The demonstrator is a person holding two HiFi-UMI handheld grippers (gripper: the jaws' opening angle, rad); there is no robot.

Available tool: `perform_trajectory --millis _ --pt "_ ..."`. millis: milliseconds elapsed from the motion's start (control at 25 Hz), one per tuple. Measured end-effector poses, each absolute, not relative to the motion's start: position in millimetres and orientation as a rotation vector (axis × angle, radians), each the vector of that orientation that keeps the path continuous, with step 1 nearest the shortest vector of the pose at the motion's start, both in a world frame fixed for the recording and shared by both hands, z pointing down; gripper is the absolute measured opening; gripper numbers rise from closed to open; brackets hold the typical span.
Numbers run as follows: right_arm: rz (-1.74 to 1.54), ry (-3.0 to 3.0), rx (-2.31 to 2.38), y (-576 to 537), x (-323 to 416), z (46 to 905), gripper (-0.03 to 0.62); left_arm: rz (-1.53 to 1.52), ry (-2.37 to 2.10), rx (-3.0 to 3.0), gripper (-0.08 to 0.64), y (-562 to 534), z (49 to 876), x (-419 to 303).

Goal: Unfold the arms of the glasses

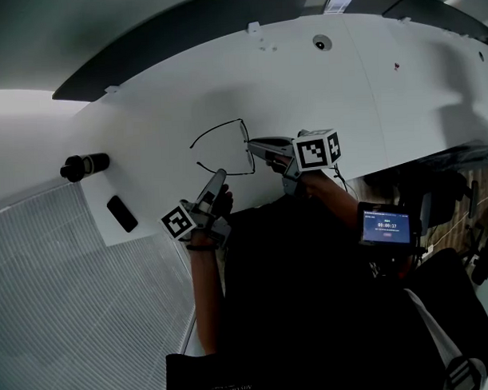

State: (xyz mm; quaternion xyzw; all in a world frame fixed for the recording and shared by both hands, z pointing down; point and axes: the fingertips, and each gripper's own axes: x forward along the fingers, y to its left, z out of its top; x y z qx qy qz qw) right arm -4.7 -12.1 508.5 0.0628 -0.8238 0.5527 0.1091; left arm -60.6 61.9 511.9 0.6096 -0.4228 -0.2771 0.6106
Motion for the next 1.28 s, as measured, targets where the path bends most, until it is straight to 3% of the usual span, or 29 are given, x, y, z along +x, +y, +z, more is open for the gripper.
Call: perform_trajectory --millis 840,1080,1280 --pt "1.770 -2.387 0.225 -19.5 4.5 511.3 0.015 -0.717 -1.004 1.416 0.023 71.2 506.5 -67.4" --pt "1.753 -2.390 0.222 -19.4 5.0 511.1 0.015 -0.730 -1.036 1.443 0.081 82.3 504.6 -71.8" --pt "1.746 -2.380 0.219 -17.6 4.9 512.8 0.012 -0.839 -1.151 1.384 0.086 89.9 506.0 -102.0"
